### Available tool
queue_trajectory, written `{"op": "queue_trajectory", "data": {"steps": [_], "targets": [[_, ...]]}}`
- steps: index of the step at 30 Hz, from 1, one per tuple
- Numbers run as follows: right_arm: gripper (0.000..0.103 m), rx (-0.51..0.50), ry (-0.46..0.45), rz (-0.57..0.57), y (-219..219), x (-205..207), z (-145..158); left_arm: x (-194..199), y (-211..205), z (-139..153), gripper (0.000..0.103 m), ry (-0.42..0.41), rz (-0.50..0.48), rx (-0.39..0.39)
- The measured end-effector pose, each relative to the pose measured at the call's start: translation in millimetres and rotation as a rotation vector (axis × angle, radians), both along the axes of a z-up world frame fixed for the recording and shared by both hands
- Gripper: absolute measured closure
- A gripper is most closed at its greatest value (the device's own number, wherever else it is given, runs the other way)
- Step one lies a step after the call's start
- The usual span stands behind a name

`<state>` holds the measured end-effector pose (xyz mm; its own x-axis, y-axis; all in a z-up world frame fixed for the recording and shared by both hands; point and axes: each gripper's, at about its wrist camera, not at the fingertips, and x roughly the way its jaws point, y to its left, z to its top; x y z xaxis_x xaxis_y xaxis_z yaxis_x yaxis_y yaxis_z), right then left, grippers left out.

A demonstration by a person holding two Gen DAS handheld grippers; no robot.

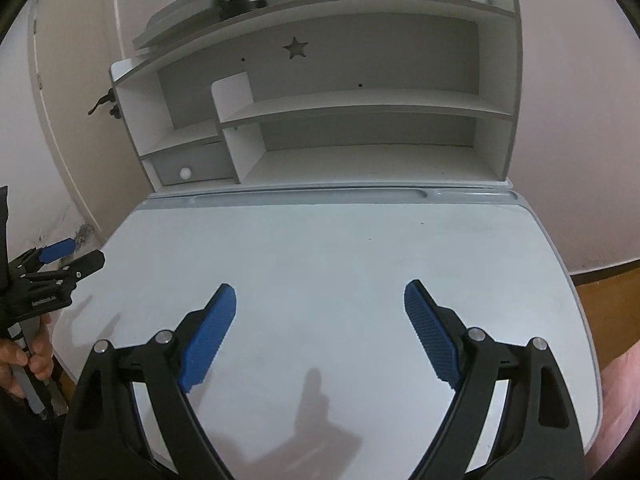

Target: Collect trash

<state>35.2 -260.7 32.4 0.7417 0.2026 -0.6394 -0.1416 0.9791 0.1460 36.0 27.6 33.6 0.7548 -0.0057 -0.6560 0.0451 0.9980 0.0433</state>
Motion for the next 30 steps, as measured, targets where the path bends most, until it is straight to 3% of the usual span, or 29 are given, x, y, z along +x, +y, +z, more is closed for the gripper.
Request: {"op": "queue_trajectory", "data": {"steps": [13, 30], "targets": [[0.020, -0.039, 0.008, 0.049, 18.8, -11.8, -6.4, -12.9, 10.3, -1.9, 0.008, -0.002, 0.013, -0.010], [0.017, -0.043, -0.005, 0.038, 6.5, -21.4, -1.7, -20.2, -4.0, 2.8, 0.008, -0.019, 0.006, 0.018]]}}
